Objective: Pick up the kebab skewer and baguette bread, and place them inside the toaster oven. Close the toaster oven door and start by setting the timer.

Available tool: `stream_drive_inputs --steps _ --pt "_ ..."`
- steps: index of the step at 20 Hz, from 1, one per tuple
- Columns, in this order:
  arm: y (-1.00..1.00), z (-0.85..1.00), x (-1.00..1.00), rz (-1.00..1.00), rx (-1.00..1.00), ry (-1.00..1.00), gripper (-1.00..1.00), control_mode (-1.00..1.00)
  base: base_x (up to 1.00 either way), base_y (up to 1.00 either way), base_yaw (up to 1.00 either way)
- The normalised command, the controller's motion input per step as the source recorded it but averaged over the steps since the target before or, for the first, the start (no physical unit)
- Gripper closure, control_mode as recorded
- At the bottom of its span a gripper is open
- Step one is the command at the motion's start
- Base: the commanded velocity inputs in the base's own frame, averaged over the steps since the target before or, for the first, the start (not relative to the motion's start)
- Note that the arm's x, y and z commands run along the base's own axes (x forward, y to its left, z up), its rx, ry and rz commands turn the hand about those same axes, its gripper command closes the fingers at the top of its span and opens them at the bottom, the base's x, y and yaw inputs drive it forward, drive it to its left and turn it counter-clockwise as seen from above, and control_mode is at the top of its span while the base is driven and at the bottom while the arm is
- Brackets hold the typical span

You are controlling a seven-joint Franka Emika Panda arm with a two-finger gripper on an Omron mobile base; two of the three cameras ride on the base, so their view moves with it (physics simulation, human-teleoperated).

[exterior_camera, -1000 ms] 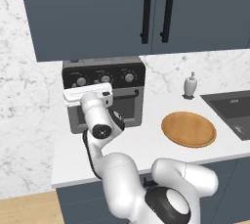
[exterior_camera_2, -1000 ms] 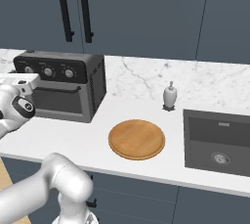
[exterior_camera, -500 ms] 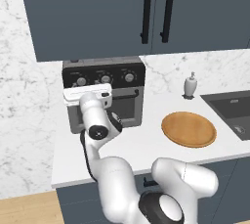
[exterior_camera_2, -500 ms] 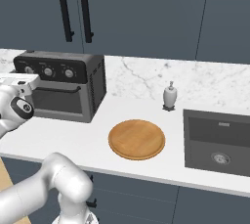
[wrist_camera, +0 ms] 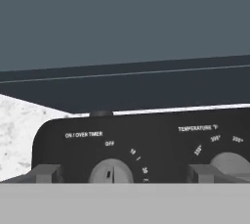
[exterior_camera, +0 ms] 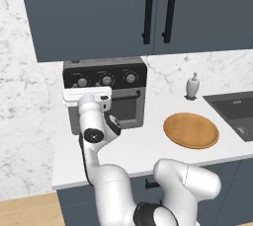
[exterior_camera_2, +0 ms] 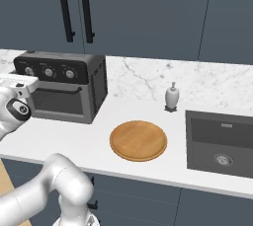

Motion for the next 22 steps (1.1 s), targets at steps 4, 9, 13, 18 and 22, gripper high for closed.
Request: stream_drive_inputs --steps 4,9,13,18,22 --pt "0.0 -0.06 0.13 0.0 0.01 0.0 -1.0 -1.0 0.0 0.0 0.0" --pt "0.0 -0.06 0.27 0.0 0.0 0.0 -1.0 -1.0 0.0 0.0 0.0" --pt "0.0 -0.08 0.23 0.0 0.0 0.0 -1.0 -1.0 0.0 0.0 0.0" --pt "0.0 -0.11 0.17 0.0 0.0 0.0 -1.0 -1.0 0.0 0.0 0.0" --pt "0.0 -0.07 0.11 0.0 0.0 0.0 -1.0 -1.0 0.0 0.0 0.0"
